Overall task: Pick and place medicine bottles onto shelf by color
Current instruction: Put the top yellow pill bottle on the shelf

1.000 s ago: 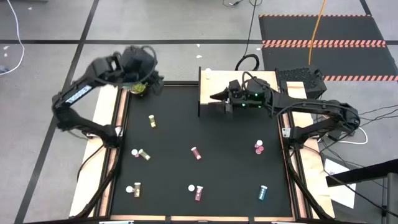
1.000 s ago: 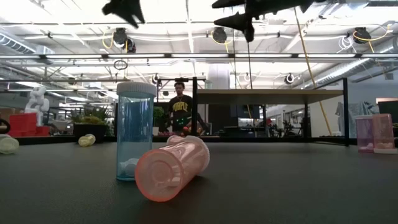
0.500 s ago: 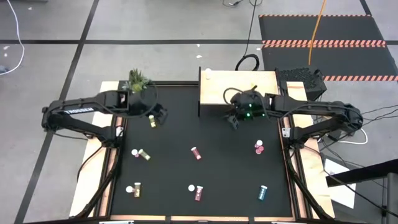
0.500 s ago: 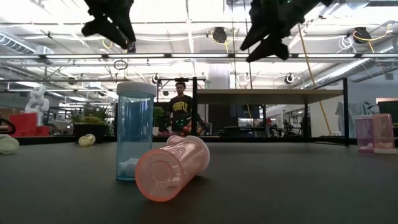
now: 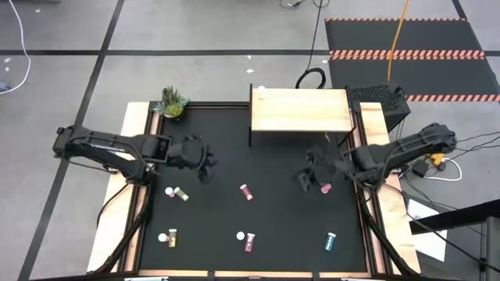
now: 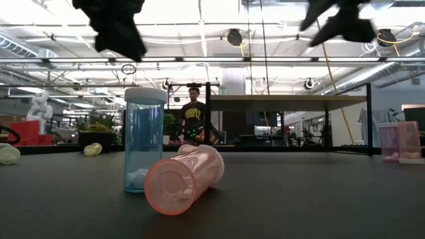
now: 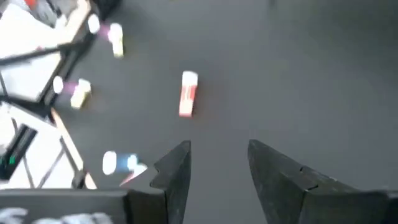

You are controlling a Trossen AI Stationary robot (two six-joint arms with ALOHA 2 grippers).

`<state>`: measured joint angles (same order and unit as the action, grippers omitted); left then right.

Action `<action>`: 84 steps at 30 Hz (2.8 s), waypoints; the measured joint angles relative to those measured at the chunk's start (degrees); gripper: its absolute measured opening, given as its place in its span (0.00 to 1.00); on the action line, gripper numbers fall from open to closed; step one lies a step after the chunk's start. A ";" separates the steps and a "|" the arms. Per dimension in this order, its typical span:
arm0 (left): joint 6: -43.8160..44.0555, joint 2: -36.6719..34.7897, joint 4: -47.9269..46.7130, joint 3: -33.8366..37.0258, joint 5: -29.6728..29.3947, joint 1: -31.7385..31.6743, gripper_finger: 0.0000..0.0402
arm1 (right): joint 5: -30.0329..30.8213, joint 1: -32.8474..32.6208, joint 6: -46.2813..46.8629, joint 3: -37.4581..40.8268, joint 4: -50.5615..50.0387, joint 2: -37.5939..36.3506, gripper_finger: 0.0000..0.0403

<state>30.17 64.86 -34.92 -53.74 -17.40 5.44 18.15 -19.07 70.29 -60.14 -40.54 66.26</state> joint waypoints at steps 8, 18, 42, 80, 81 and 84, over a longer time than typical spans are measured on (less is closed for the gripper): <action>-9.26 -0.01 25.87 6.47 11.91 1.38 0.42 | -3.78 -10.21 20.20 -6.12 -18.69 3.74 0.37; -10.81 0.50 26.58 6.56 10.00 3.35 0.42 | -6.22 -5.79 9.30 -16.62 -40.95 8.78 0.28; 29.59 0.46 -10.94 6.54 12.39 9.75 0.42 | 0.06 3.35 -10.83 2.34 17.75 12.44 0.26; 47.45 0.76 -25.20 6.54 5.72 -7.81 0.42 | -3.39 16.63 -35.35 2.34 19.72 13.29 0.27; 44.84 0.79 -24.74 6.54 5.68 -11.27 0.43 | -3.77 17.01 -35.90 2.34 20.46 13.29 0.27; 38.46 2.25 -22.64 6.53 5.82 -21.31 0.44 | -6.10 18.20 -37.34 2.34 21.60 13.25 0.27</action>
<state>68.63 67.11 -57.55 -47.22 -11.58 -15.87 12.05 -0.87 32.95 -57.80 -18.94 79.50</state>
